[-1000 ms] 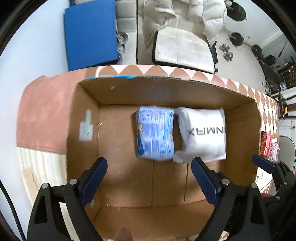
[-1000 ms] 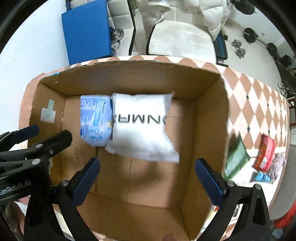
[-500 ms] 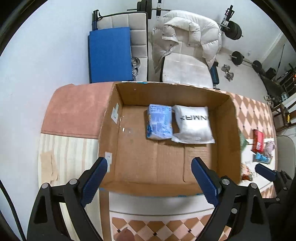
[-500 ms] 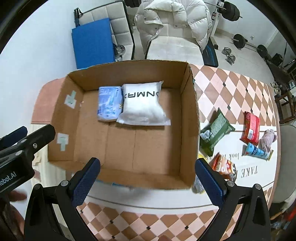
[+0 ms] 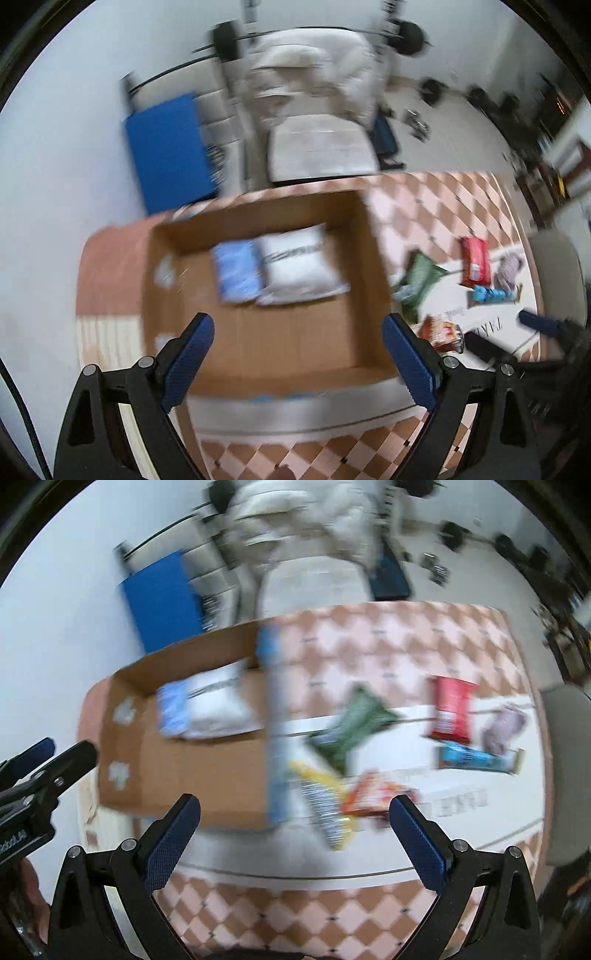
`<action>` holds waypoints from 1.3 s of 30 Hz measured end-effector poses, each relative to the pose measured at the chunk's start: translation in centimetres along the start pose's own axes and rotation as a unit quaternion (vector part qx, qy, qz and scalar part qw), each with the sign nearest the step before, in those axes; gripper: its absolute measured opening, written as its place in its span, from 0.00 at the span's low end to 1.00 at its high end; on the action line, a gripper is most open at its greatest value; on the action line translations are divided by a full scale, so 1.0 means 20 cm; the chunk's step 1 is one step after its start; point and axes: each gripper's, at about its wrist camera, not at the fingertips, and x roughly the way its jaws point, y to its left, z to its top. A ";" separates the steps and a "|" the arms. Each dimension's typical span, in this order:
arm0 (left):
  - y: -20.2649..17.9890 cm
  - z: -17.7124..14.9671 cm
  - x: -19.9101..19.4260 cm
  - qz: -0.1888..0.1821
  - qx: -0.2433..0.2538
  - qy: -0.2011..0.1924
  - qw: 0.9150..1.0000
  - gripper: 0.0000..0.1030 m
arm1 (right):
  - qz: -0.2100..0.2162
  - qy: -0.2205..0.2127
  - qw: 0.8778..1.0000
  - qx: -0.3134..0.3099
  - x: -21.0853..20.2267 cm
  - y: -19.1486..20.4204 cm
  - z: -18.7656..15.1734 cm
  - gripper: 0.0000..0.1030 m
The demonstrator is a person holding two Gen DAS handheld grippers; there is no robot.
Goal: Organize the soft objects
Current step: 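Grasp the green snack bag with left tool while right tool grasps red snack bag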
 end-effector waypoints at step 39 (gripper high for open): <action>-0.70 0.39 0.98 -0.083 0.063 0.216 0.971 0.28 | -0.036 0.148 0.977 0.148 0.80 -1.03 0.49 0.48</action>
